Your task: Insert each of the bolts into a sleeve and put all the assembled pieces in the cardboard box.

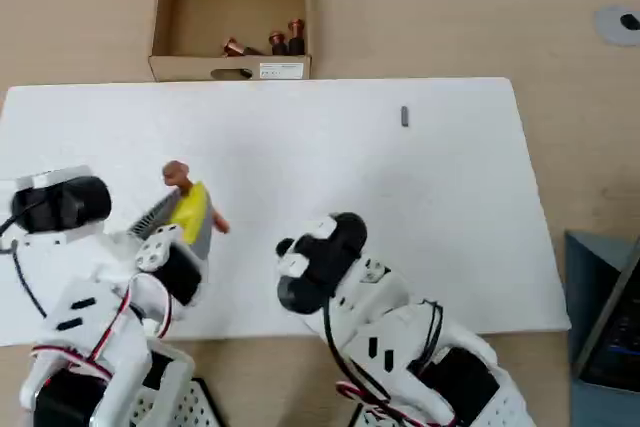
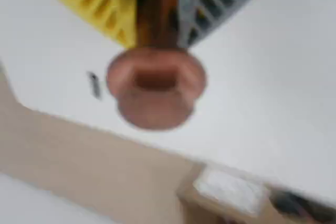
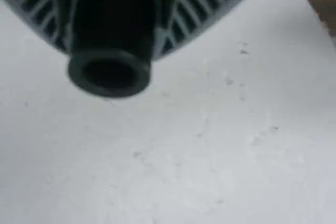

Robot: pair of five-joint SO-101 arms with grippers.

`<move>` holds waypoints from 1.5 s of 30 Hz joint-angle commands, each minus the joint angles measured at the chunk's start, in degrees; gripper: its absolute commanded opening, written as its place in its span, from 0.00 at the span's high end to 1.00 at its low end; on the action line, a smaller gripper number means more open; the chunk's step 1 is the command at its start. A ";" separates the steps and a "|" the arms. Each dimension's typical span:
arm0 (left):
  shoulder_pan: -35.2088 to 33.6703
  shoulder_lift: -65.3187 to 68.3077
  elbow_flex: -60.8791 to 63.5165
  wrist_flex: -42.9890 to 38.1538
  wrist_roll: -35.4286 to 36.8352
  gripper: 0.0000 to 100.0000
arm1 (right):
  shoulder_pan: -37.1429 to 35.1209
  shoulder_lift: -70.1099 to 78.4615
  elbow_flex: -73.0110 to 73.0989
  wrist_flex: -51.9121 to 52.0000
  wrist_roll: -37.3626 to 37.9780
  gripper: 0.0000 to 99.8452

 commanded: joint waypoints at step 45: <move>22.68 -0.22 6.95 -2.29 -5.19 1.00 | -0.84 -6.64 -0.22 -4.31 0.09 0.99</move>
